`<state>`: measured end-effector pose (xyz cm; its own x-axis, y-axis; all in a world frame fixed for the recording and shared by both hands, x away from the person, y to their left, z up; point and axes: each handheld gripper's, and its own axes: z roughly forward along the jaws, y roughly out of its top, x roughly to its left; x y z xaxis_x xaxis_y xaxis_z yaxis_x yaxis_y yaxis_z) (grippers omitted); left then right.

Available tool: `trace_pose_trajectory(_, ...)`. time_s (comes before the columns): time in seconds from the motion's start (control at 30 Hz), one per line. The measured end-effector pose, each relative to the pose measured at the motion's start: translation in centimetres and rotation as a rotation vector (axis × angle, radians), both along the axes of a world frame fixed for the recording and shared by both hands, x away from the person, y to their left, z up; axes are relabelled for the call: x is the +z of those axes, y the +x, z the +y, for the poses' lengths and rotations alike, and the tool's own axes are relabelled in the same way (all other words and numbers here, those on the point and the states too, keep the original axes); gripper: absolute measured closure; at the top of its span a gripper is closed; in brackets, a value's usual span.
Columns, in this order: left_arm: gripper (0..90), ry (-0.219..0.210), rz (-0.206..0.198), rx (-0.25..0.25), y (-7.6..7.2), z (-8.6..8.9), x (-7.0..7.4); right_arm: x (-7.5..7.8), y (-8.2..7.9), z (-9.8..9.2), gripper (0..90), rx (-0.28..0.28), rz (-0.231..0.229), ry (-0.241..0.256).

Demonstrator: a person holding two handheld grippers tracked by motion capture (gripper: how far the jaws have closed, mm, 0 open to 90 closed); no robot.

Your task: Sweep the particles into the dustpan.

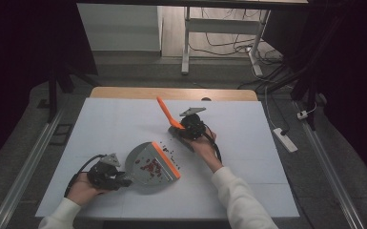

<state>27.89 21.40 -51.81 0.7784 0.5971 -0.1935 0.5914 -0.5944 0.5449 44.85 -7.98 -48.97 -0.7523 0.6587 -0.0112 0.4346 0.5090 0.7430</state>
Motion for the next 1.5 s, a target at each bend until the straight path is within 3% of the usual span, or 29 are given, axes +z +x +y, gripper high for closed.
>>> trace_pose_trajectory(0.1, 61.8, 0.0, -0.001, -0.004, 0.0, 0.0, 0.0, 0.0, -0.8, 0.9, 70.0, 0.051, -0.007, -0.022)
trace_pose_trajectory(0.2, 61.8, -0.003, 0.002, -0.003, 0.1, 0.0, 0.0, -0.1, -1.4, 1.4, 70.1, 0.115, 0.058, 0.04)
trace_pose_trajectory(0.43, 61.8, -0.002, 0.009, -0.009, 0.2, 0.0, -0.1, -0.1, -4.2, 2.6, 70.1, 0.176, 0.058, 0.033)
trace_pose_trajectory(0.5, 61.8, -0.002, 0.008, -0.01, 0.3, 0.0, -0.1, 0.2, -5.0, 2.5, 70.1, 0.189, 0.067, 0.053)
trace_pose_trajectory(0.57, 61.8, -0.005, 0.008, -0.009, 0.3, 0.0, -0.1, 0.4, -5.8, 2.5, 70.1, 0.223, 0.109, 0.088)
trace_pose_trajectory(0.63, 61.9, -0.004, 0.009, -0.011, 0.3, 0.0, -0.1, 0.9, -6.5, 2.6, 70.1, 0.257, 0.09, 0.09)
trace_pose_trajectory(0.77, 61.8, -0.002, 0.009, -0.012, 0.3, 0.0, -0.2, 2.5, -6.8, 1.3, 70.1, 0.208, 0.033, 0.15)
trace_pose_trajectory(0.87, 61.9, -0.001, 0.009, -0.018, 0.3, -0.1, -0.2, 3.3, -6.4, -0.4, 70.1, 0.138, -0.01, 0.139)
trace_pose_trajectory(0.97, 61.9, 0.001, 0.01, -0.027, 0.3, -0.1, -0.2, 3.5, -6.2, -2.1, 70.1, 0.081, -0.019, 0.126)
trace_pose_trajectory(1.2, 61.8, -0.006, 0.013, -0.043, -0.1, 0.1, -0.1, 2.5, -6.2, -4.1, 70.0, 0.015, 0.004, 0.075)
trace_pose_trajectory(1.5, 61.8, -0.005, 0.02, -0.068, -0.3, 0.1, -0.1, 1.3, -6.9, -4.3, 70.0, -0.001, 0.036, 0.053)
